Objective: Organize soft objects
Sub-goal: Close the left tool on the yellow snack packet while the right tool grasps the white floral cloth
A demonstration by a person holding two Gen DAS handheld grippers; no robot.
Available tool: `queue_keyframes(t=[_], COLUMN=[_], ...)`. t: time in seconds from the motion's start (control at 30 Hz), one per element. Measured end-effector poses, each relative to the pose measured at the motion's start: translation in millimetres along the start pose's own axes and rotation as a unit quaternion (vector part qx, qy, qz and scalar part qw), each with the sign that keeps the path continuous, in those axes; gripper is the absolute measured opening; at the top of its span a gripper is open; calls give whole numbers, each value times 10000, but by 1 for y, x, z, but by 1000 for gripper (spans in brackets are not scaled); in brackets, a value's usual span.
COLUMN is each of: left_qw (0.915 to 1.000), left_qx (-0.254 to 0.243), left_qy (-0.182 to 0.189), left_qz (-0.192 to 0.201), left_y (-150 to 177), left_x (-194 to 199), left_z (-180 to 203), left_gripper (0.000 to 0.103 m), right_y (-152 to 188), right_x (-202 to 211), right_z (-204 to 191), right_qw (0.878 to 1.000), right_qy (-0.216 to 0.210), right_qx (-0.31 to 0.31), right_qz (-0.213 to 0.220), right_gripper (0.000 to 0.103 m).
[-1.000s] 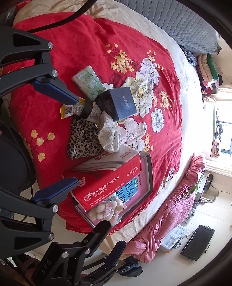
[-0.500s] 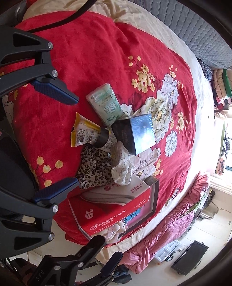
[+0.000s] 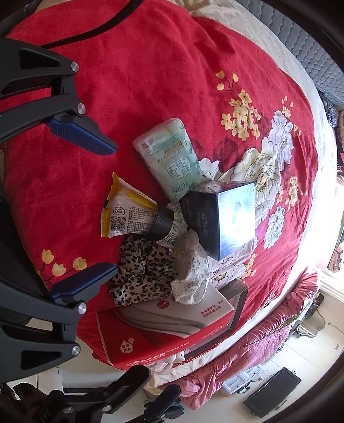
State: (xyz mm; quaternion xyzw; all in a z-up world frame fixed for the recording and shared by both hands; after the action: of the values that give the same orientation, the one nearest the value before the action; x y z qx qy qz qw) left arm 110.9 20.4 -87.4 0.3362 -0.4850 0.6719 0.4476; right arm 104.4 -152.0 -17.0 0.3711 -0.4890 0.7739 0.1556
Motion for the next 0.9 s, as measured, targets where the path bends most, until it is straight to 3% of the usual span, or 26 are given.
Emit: queue_keyframes(t=[0.37,0.9], left_qw=[9997,9982], left_qx=[138,181], left_qy=[123,425], left_qz=[-139,-374], left_y=[-11,-19], left_x=[-26,-54], left_z=[-14,-22], left_gripper=[83,82], right_y=[-25,-32], right_x=[-45,-137], right_z=[-26,-55], right_qw=[9952,9690], right_qy=[-225,-192], right_qx=[919,2312], right_qz=[-260,-846], right_gripper=[79,78])
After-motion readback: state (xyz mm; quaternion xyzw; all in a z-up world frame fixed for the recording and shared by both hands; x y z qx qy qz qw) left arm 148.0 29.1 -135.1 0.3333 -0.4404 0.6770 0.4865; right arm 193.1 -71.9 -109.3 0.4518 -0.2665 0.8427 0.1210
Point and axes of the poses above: each gripper's, at about its wrist camera, not at the fingertips, and x roughly against the way its jaws point, z to its right, y to its underside, the point moved 4 cm from there along -x, roughly the way its jaws point, and after that the axes turned 3 degrees about y, right-handed, at the moved point
